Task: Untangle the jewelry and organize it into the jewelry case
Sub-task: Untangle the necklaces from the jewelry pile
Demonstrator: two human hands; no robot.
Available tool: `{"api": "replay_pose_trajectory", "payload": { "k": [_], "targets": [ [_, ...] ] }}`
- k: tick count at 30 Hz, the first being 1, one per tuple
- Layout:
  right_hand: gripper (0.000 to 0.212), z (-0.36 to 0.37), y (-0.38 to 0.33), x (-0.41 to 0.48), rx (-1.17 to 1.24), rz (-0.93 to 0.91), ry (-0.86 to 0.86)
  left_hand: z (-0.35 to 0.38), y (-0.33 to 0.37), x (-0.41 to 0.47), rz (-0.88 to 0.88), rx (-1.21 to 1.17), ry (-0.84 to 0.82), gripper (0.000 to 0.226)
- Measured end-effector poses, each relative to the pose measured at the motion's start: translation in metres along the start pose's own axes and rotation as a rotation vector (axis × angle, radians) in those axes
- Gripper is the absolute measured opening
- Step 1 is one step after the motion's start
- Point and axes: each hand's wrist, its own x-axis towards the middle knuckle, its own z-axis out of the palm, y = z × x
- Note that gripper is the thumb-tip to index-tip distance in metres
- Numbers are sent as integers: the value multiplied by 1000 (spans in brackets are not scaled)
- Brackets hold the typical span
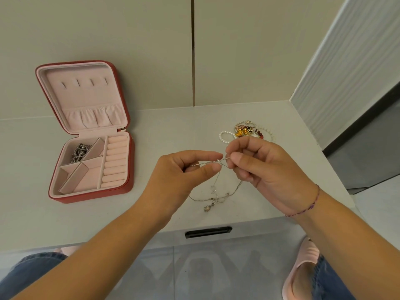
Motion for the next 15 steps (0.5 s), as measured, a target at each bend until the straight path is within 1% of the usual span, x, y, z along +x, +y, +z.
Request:
{"api": "replay_pose_trajectory", "payload": {
  "k": [7, 9, 11, 15],
  "targets": [
    [11, 1, 0, -1, -5, -11, -18, 1, 2, 0, 31, 1, 7, 14],
    [13, 2, -1, -1, -23, -21, -23, 1, 3, 0, 24, 13, 7, 16],
    [15, 2, -2, -3, -108, -54, -10, 0, 3, 0, 27, 25, 14, 19],
    [16, 4, 1, -5, -427, -156, 34, -2, 5, 1, 62, 22, 49, 21]
  ]
}}
